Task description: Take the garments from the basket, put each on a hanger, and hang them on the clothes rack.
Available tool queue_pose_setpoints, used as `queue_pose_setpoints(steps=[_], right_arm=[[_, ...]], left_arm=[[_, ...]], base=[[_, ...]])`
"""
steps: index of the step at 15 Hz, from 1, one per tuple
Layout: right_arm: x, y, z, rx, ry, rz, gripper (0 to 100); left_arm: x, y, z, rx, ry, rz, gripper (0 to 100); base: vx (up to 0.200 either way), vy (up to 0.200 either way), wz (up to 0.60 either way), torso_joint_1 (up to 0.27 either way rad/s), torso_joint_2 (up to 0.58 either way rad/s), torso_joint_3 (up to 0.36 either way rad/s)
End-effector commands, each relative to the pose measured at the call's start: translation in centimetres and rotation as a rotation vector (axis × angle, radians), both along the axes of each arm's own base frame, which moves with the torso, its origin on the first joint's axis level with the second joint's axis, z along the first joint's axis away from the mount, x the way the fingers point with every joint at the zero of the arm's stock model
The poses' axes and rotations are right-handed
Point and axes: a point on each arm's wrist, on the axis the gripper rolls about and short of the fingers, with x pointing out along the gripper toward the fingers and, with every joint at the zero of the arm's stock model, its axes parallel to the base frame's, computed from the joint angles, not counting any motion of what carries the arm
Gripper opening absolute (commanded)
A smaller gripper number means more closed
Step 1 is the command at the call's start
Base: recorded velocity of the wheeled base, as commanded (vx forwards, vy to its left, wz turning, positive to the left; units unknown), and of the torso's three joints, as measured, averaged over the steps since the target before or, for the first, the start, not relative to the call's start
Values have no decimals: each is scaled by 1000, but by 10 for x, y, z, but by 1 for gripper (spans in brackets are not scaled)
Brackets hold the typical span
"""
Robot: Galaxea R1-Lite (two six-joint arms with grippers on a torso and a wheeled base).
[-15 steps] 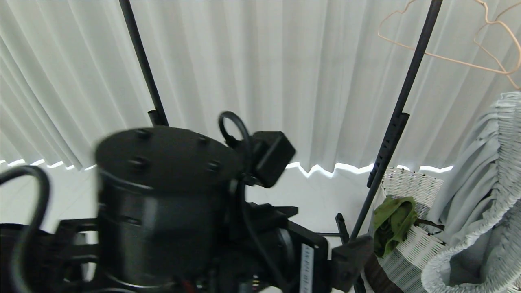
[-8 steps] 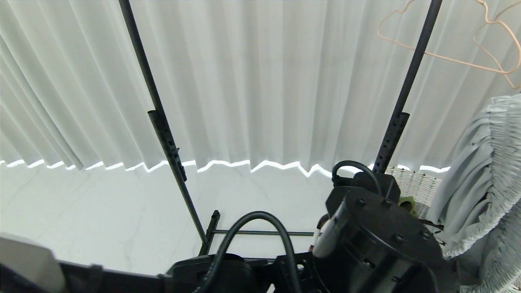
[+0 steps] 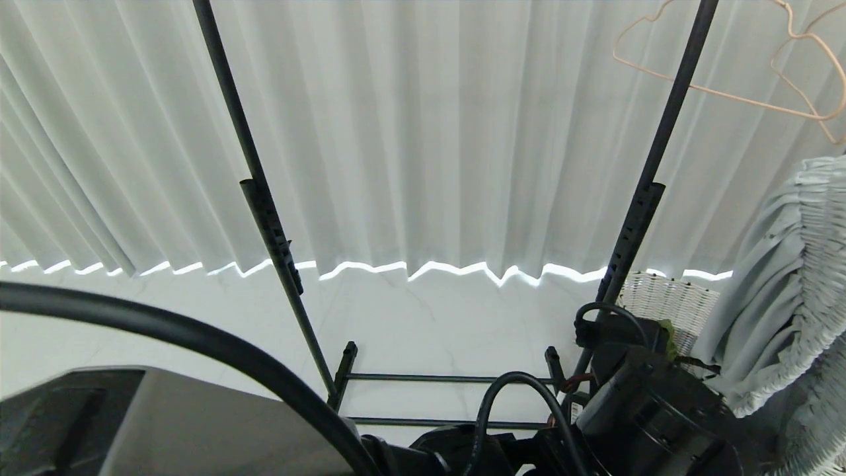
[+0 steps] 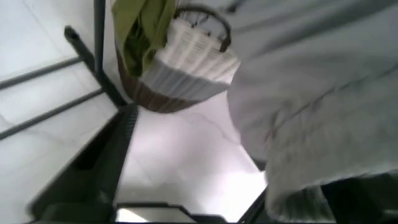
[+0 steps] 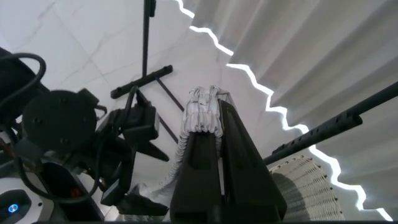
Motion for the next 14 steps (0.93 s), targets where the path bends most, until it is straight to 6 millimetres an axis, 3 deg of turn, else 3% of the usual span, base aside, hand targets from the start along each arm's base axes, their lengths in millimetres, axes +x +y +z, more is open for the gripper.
queue_pose_setpoints(steps=[1, 4, 6, 10, 11, 14], right_arm=[[-2, -2, 1, 6, -7, -5, 0], [0, -6, -1, 2, -4, -43, 0], [2, -10, -3, -14, -14, -84, 0], [4, -15, 4, -15, -86, -132, 0], [4, -16, 6, -9, -105, -136, 0], [7, -13, 20, 63, -201, -103, 0]], left_arm=[[-1, 3, -6, 21, 10, 3, 0], [-5, 15, -13, 97, -36, 20, 0], [-9, 28, -5, 127, -96, 71, 0], [-11, 61, 70, -33, -198, 105, 0], [-9, 68, 78, -38, -223, 110, 0], [-4, 117, 137, -102, -370, 143, 0]], base=[[0, 0, 0, 0, 0, 0], [0, 0, 0, 0, 0, 0], [0, 0, 0, 0, 0, 0], [0, 0, 0, 0, 0, 0], [0, 0, 0, 0, 0, 0], [0, 0, 0, 0, 0, 0]])
